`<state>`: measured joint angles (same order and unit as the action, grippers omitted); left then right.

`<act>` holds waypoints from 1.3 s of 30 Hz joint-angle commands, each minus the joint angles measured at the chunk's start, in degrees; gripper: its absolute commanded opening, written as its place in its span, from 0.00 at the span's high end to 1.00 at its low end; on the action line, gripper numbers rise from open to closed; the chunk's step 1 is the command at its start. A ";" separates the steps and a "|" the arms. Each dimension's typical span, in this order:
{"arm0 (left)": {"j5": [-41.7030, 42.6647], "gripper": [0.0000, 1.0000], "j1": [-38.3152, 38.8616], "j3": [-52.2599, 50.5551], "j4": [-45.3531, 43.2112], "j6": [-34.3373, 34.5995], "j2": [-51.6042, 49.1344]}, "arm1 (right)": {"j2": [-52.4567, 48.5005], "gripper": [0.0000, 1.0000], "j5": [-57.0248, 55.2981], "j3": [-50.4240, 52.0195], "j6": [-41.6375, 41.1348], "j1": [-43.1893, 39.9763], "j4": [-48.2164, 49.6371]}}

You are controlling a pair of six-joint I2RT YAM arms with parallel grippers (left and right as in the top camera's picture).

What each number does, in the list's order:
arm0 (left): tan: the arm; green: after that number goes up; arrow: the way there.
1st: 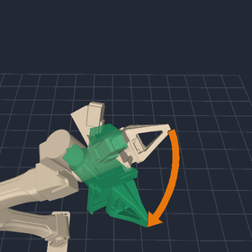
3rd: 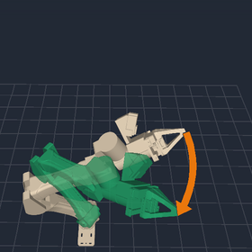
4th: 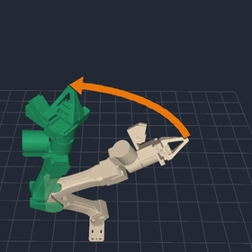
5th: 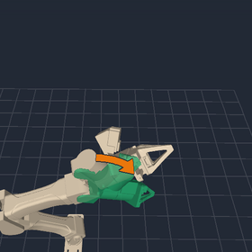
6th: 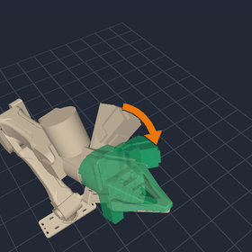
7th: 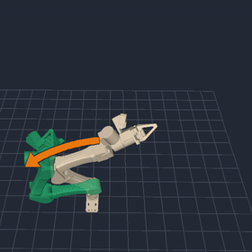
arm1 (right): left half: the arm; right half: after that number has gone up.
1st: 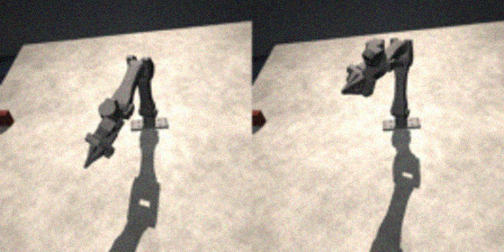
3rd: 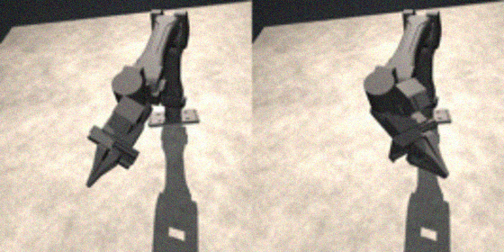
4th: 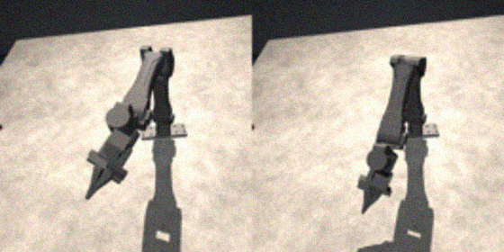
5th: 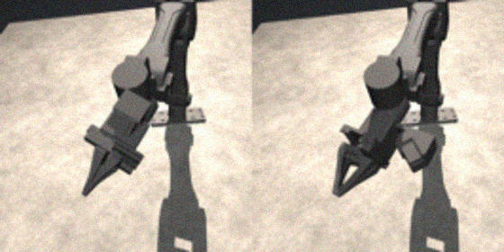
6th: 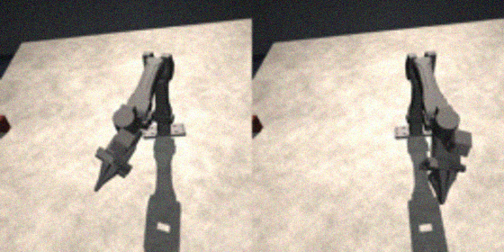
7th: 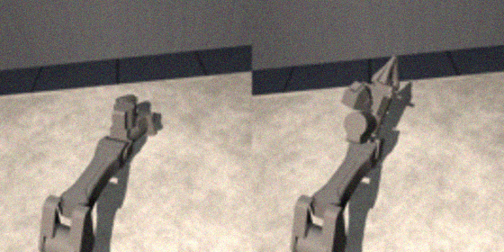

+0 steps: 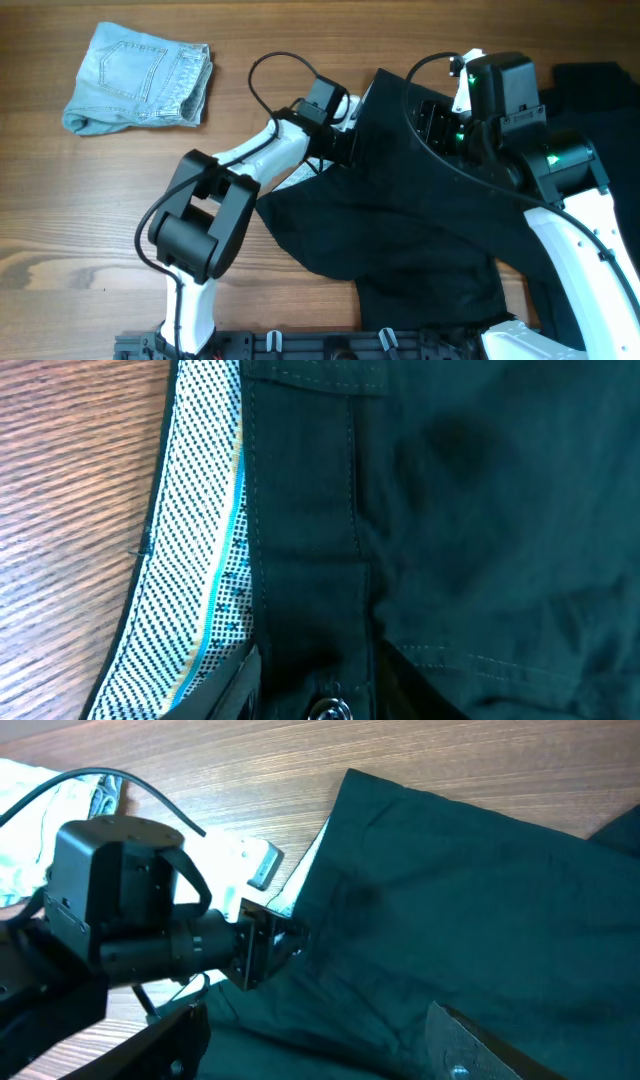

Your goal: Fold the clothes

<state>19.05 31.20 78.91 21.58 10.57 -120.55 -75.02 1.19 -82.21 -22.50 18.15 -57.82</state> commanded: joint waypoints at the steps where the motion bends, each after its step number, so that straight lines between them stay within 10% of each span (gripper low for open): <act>1: -3.96 0.64 0.31 -0.57 -0.24 -1.57 -0.74 | -0.42 0.26 -1.22 -0.17 -0.04 -0.24 -0.09; 16: 10.62 0.89 0.09 -0.57 0.26 -1.20 -0.72 | -0.42 0.26 -1.22 -0.17 -0.07 -0.24 0.09; 28: -7.39 0.70 -1.16 -0.57 0.02 -1.16 -0.63 | -0.42 0.26 -1.27 -0.17 -0.04 -0.24 0.35; 39: 5.09 0.68 -0.17 -1.07 2.95 -1.18 -0.96 | -0.42 0.26 -1.22 -0.17 -0.04 -0.24 0.35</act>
<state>20.82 30.70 78.72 24.25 9.72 -120.55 -75.02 1.17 -82.21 -22.50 18.15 -57.76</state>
